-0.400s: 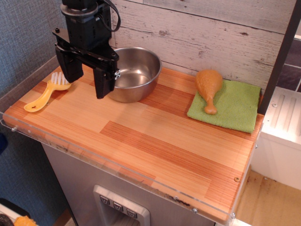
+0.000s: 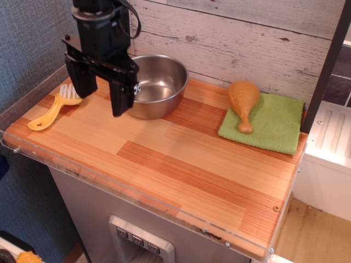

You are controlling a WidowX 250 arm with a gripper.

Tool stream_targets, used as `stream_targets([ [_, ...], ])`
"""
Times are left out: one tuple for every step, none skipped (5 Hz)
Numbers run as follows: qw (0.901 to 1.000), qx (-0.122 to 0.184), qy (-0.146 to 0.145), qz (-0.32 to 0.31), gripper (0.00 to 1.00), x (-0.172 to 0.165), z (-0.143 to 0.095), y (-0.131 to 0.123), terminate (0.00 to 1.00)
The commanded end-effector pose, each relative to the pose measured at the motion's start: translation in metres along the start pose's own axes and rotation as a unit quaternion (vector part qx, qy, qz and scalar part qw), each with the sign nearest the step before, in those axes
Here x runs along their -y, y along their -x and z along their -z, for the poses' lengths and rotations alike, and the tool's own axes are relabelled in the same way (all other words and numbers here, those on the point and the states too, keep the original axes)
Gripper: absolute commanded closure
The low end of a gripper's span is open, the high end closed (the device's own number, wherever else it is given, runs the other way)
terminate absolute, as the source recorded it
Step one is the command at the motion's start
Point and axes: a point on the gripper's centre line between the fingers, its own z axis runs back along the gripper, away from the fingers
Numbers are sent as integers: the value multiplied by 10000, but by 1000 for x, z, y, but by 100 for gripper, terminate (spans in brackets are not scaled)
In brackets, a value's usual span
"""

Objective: Put the bowl in front of the towel to the left

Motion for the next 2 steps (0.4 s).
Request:
stream_targets([
  [9988,447,160,135,0,18,-19,-69,0],
  [9981,543,121,249,0,20,-18,-99,0],
])
